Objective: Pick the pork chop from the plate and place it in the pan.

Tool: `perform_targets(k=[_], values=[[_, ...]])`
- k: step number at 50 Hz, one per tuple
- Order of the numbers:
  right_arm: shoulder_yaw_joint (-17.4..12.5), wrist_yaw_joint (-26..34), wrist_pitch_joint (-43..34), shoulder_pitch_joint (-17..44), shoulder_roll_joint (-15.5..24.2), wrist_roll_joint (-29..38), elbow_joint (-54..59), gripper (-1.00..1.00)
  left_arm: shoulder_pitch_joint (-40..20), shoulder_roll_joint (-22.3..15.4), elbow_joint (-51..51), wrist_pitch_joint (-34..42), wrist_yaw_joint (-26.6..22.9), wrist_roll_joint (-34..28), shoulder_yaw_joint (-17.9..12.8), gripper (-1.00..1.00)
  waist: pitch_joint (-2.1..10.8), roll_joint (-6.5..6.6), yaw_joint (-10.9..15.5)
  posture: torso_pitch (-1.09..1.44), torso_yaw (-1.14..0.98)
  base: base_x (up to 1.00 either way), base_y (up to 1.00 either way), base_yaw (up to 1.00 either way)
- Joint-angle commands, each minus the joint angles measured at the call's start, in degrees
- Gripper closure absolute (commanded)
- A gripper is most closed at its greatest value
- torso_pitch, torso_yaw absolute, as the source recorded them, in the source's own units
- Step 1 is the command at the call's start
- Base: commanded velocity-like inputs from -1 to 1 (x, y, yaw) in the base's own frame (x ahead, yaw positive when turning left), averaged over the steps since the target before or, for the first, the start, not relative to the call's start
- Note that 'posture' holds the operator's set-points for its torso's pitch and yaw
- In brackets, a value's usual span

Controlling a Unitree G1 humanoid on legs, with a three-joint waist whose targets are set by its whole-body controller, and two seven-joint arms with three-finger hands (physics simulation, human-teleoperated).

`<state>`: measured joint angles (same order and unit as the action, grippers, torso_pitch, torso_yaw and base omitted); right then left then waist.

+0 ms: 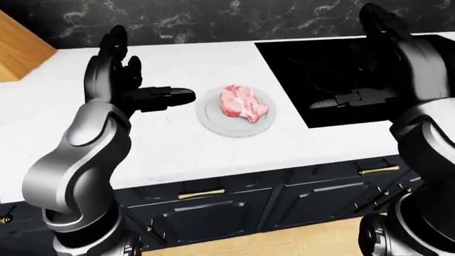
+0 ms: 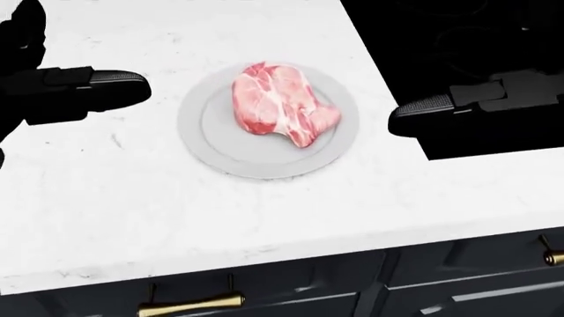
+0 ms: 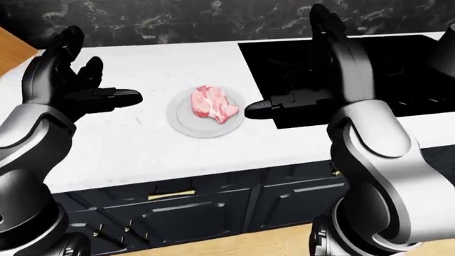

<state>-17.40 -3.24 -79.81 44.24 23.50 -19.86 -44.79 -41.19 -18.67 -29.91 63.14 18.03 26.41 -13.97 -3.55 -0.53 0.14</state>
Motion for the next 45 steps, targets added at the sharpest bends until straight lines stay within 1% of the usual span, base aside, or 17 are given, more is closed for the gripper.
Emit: perform_targets(k=[1, 3, 6, 7, 10, 11, 21, 22, 25, 28, 30, 31, 32, 39, 41, 43, 45], values=[[-1.07, -0.62, 2.04, 1.43, 0.8, 0.89, -0.93, -1.0, -2.14, -0.45, -2.38, -1.92, -0.27, 0.26, -0.24, -1.0, 1.88, 0.37, -0.23, 0.0, 0.0, 0.0, 0.0, 0.0], [-0.86, -0.5, 2.39, 1.11, 0.77, 0.96, -0.79, -1.0, -2.05, -0.45, -2.12, -2.22, -0.4, 0.08, -0.14, -1.0, 1.89, 0.19, -0.16, 0.0, 0.0, 0.0, 0.0, 0.0], [-0.35, -0.15, 2.61, 1.02, 0.82, 1.31, -0.87, -1.0, -2.06, -0.39, -2.12, -2.25, -0.45, 0.02, -0.17, -1.0, 3.55, 1.64, 0.29, 0.0, 0.0, -0.14, 0.0, 0.0], [-0.48, 0.0, 2.85, 1.0, 0.76, 1.33, -0.8, -1.0, -2.06, -0.36, -2.12, -2.26, -0.43, 0.0, -0.18, -1.0, 1.75, 1.49, 0.53, 0.0, 0.0, 0.0, 0.0, 0.0], [-0.18, 0.27, 4.02, 0.14, 0.74, 1.77, -0.23, -1.0, -2.15, -0.47, -2.46, -1.68, -0.26, 0.19, -0.4, -1.0, 0.89, -0.93, 0.57, 0.0, 0.0, 0.0, 0.0, 0.0], [-0.29, 0.33, 4.0, 0.19, 0.62, 1.75, -0.26, -1.0, -2.16, -0.48, -2.5, -1.65, -0.25, 0.25, -0.46, -1.0, 1.01, -0.07, 1.0, 0.0, 0.0, 0.0, 0.0, 0.0], [-0.45, 0.45, 4.26, -0.18, 0.74, 1.89, -0.88, -1.0, -2.53, -0.45, -3.03, -0.84, 0.23, 0.74, -0.48, -1.0, 1.79, 0.34, -0.05, 0.0, 0.0, 0.0, 0.0, 0.0], [-0.5, 0.51, 4.54, -0.46, 0.7, 2.0, -0.78, -1.0, -2.31, -0.49, -2.87, -1.23, 0.08, 0.65, -0.41, -1.0, 2.9, 0.33, 0.55, 0.0, 0.0, 0.0, 0.0, 0.38], [-0.28, 0.53, 4.12, -0.27, 0.81, 2.23, -0.8, -1.0, -1.97, -0.49, -2.44, -1.99, -0.17, 0.33, -0.15, -1.0, 1.78, 0.76, 0.83, 0.0, 0.0, 0.0, 0.0, 1.0], [-0.5, 0.56, 3.83, -0.15, 0.74, 2.38, -0.97, -1.0, -2.09, -0.44, -2.6, -1.71, -0.15, 0.36, -0.25, -1.0, 2.45, 2.17, 0.81, 0.0, 0.0, 0.0, 0.0, 1.0], [-0.51, 0.55, 3.45, 0.34, 0.74, 2.37, -1.26, -1.0, -2.25, -0.41, -2.85, -1.37, -0.01, 0.47, -0.35, -1.0, 2.82, 4.27, 0.65, 0.0, 0.0, 0.0, 0.0, 1.0], [-0.53, 0.51, 3.0, 0.7, 0.68, 2.3, -1.43, -1.0, -2.31, -0.4, -2.8, -1.35, 0.03, 0.46, -0.32, -1.0, 2.39, 3.25, 1.68, 0.0, 0.0, 0.0, 0.0, 1.0], [-0.51, 0.52, 3.06, 0.69, 0.73, 2.38, -1.38, -1.0, -2.2, -0.4, -2.75, -1.47, -0.02, 0.42, -0.28, -1.0, 2.48, 4.15, 1.42, 0.0, 0.0, 0.0, 0.0, 1.0], [-0.63, 0.45, 4.22, 0.37, 0.84, 2.56, -1.13, -1.0, -2.18, -0.34, -2.68, -1.56, -0.12, 0.3, -0.24, -1.0, 1.8, 0.26, 1.36, 0.0, 0.0, 0.0, 0.0, 0.78], [-0.46, 0.31, 4.14, 0.27, 0.91, 2.82, -0.81, -1.0, -2.03, -0.33, -2.56, -1.81, -0.23, 0.19, -0.15, -1.0, 0.42, 0.04, 1.42, 0.0, 0.0, 0.0, 0.0, 0.0], [-0.49, 0.25, 4.24, 0.19, 0.95, 3.07, -0.54, -1.0, -2.19, -0.33, -2.77, -1.44, -0.11, 0.31, -0.27, -1.0, 0.74, -0.98, 1.5, 0.0, 0.0, 0.0, 0.0, 0.0], [-0.32, 0.13, 3.85, 0.34, 1.13, 3.38, -0.56, -1.0, -2.12, -0.31, -2.79, -1.48, -0.11, 0.29, -0.24, -1.0, 1.79, -3.63, 1.91, 0.0, 0.0, 0.0, 0.0, 0.0]])
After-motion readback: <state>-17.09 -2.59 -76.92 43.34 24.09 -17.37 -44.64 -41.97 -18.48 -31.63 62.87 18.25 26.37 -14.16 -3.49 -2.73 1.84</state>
